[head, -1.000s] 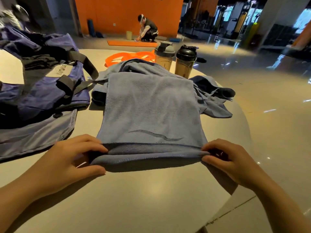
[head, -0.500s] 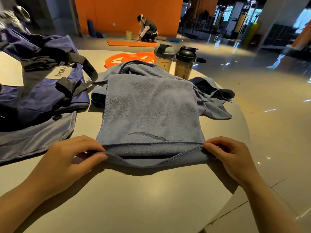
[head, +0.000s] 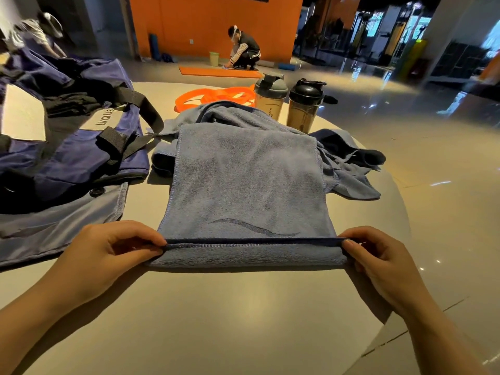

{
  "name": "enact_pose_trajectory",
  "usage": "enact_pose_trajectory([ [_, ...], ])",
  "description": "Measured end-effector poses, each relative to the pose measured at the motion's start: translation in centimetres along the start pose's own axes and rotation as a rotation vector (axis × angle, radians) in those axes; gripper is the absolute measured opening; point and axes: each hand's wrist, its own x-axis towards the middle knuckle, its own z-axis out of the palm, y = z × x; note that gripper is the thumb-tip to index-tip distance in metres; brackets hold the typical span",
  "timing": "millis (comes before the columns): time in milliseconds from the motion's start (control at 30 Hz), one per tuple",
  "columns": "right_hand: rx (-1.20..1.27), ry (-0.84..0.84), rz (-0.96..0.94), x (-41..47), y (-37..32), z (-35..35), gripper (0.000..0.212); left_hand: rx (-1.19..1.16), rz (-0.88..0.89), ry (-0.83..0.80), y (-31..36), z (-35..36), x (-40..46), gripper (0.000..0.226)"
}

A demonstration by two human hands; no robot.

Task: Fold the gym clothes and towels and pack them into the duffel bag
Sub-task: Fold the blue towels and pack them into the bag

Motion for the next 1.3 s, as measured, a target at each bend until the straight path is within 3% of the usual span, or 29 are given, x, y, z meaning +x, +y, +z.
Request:
enact_pose_trajectory([
  [67, -0.012, 0.013, -0.005, 0.1, 0.0, 0.1, 0.017, 0.009, -0.012, 0.034, 0.0, 0.2, 0.0, 0.025],
  [333, -0.024, -0.038, 0.013, 1.9, -3.0, -1.5, 0.013, 0.281, -0.023, 0.012, 1.6, -0.7, 0.3, 0.037],
  [467, -0.083, -0.054, -0.029, 4.0, -6.2, -2.7, 0.012, 0.21, -0.079, 0.115, 2.8, -1.6, 2.2, 0.037],
  [567, -0.082, 0.028, -0.08, 6.1, -9.1, -3.7, 0.012, 0.088, -0.088, 0.228, 4.8, -3.6, 4.9, 0.032],
  [733, -0.069, 0.227, -0.277, 10.1, -16.8, -6.7, 0.01, 0.088, 0.115, 0.353, 10.3, -8.8, 10.1, 0.04],
  [867, 0.049, 0.312, -0.377, 12.0, -23.2, -9.2, 0.006, 0.174, 0.307, 0.549, 14.9, -13.6, 13.5, 0.037],
  [1000, 0.052, 0.379, -0.478, 12.7, -26.7, -10.6, 0.007, 0.299, 0.466, 0.629, 18.4, -16.0, 14.5, 0.056],
  [1167, -0.177, 0.575, -0.678, 11.8, -28.6, -12.0, 0.005, 0.454, 0.559, 0.69, 20.2, -17.1, 14.3, 0.039],
  [1300, -0.212, 0.528, -0.687, 10.5, -28.5, -12.5, 0.003, 0.402, 0.571, 0.697, 21.0, -16.9, 13.1, 0.031],
])
